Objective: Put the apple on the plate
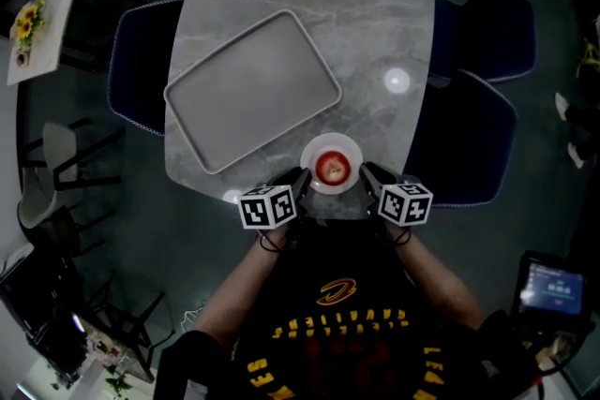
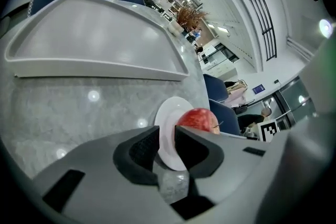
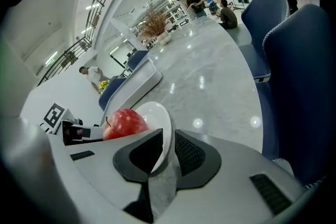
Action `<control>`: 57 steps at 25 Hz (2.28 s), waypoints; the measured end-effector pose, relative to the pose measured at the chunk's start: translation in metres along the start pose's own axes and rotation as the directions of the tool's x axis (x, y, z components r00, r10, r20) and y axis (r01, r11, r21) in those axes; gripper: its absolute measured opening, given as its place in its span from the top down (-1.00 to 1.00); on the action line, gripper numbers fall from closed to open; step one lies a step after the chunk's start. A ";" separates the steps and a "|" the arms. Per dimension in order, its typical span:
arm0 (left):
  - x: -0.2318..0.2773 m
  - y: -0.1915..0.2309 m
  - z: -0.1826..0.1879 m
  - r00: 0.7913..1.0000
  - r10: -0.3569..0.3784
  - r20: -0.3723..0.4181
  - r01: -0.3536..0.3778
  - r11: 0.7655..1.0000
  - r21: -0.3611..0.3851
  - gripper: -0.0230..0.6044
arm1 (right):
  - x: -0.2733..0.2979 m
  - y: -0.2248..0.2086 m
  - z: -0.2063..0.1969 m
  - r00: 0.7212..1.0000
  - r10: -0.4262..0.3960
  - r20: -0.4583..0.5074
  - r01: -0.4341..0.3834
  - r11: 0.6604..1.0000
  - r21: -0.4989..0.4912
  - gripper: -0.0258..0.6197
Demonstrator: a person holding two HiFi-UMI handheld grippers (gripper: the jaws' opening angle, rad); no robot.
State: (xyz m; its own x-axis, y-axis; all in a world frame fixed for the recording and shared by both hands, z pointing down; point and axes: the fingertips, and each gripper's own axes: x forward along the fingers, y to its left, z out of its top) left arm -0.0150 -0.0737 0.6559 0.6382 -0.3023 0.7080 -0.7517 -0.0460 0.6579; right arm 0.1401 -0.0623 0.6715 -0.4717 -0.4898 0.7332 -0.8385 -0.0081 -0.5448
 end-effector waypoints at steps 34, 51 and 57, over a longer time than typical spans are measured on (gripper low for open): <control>0.009 0.017 -0.024 0.995 -0.012 -0.098 -0.008 0.980 -0.201 0.78 | 0.006 0.011 -0.007 0.995 0.085 -0.052 -0.076 0.985 0.155 0.77; -0.054 0.003 0.056 0.985 -0.135 0.112 0.162 0.944 -0.287 0.83 | 0.009 0.080 0.064 0.971 0.241 0.007 -0.237 0.947 0.218 0.80; -0.084 0.013 0.091 0.960 -0.171 0.220 0.235 0.922 -0.309 0.85 | 0.024 0.118 0.089 0.950 0.311 0.035 -0.310 0.921 0.234 0.80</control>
State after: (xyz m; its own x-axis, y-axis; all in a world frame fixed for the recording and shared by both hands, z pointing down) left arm -0.0931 -0.1360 0.5817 0.7047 -0.4921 0.5112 -0.4919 0.1805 0.8518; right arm 0.0539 -0.1522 0.5888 -0.6992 -0.4980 0.5130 -0.5625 -0.0598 -0.8246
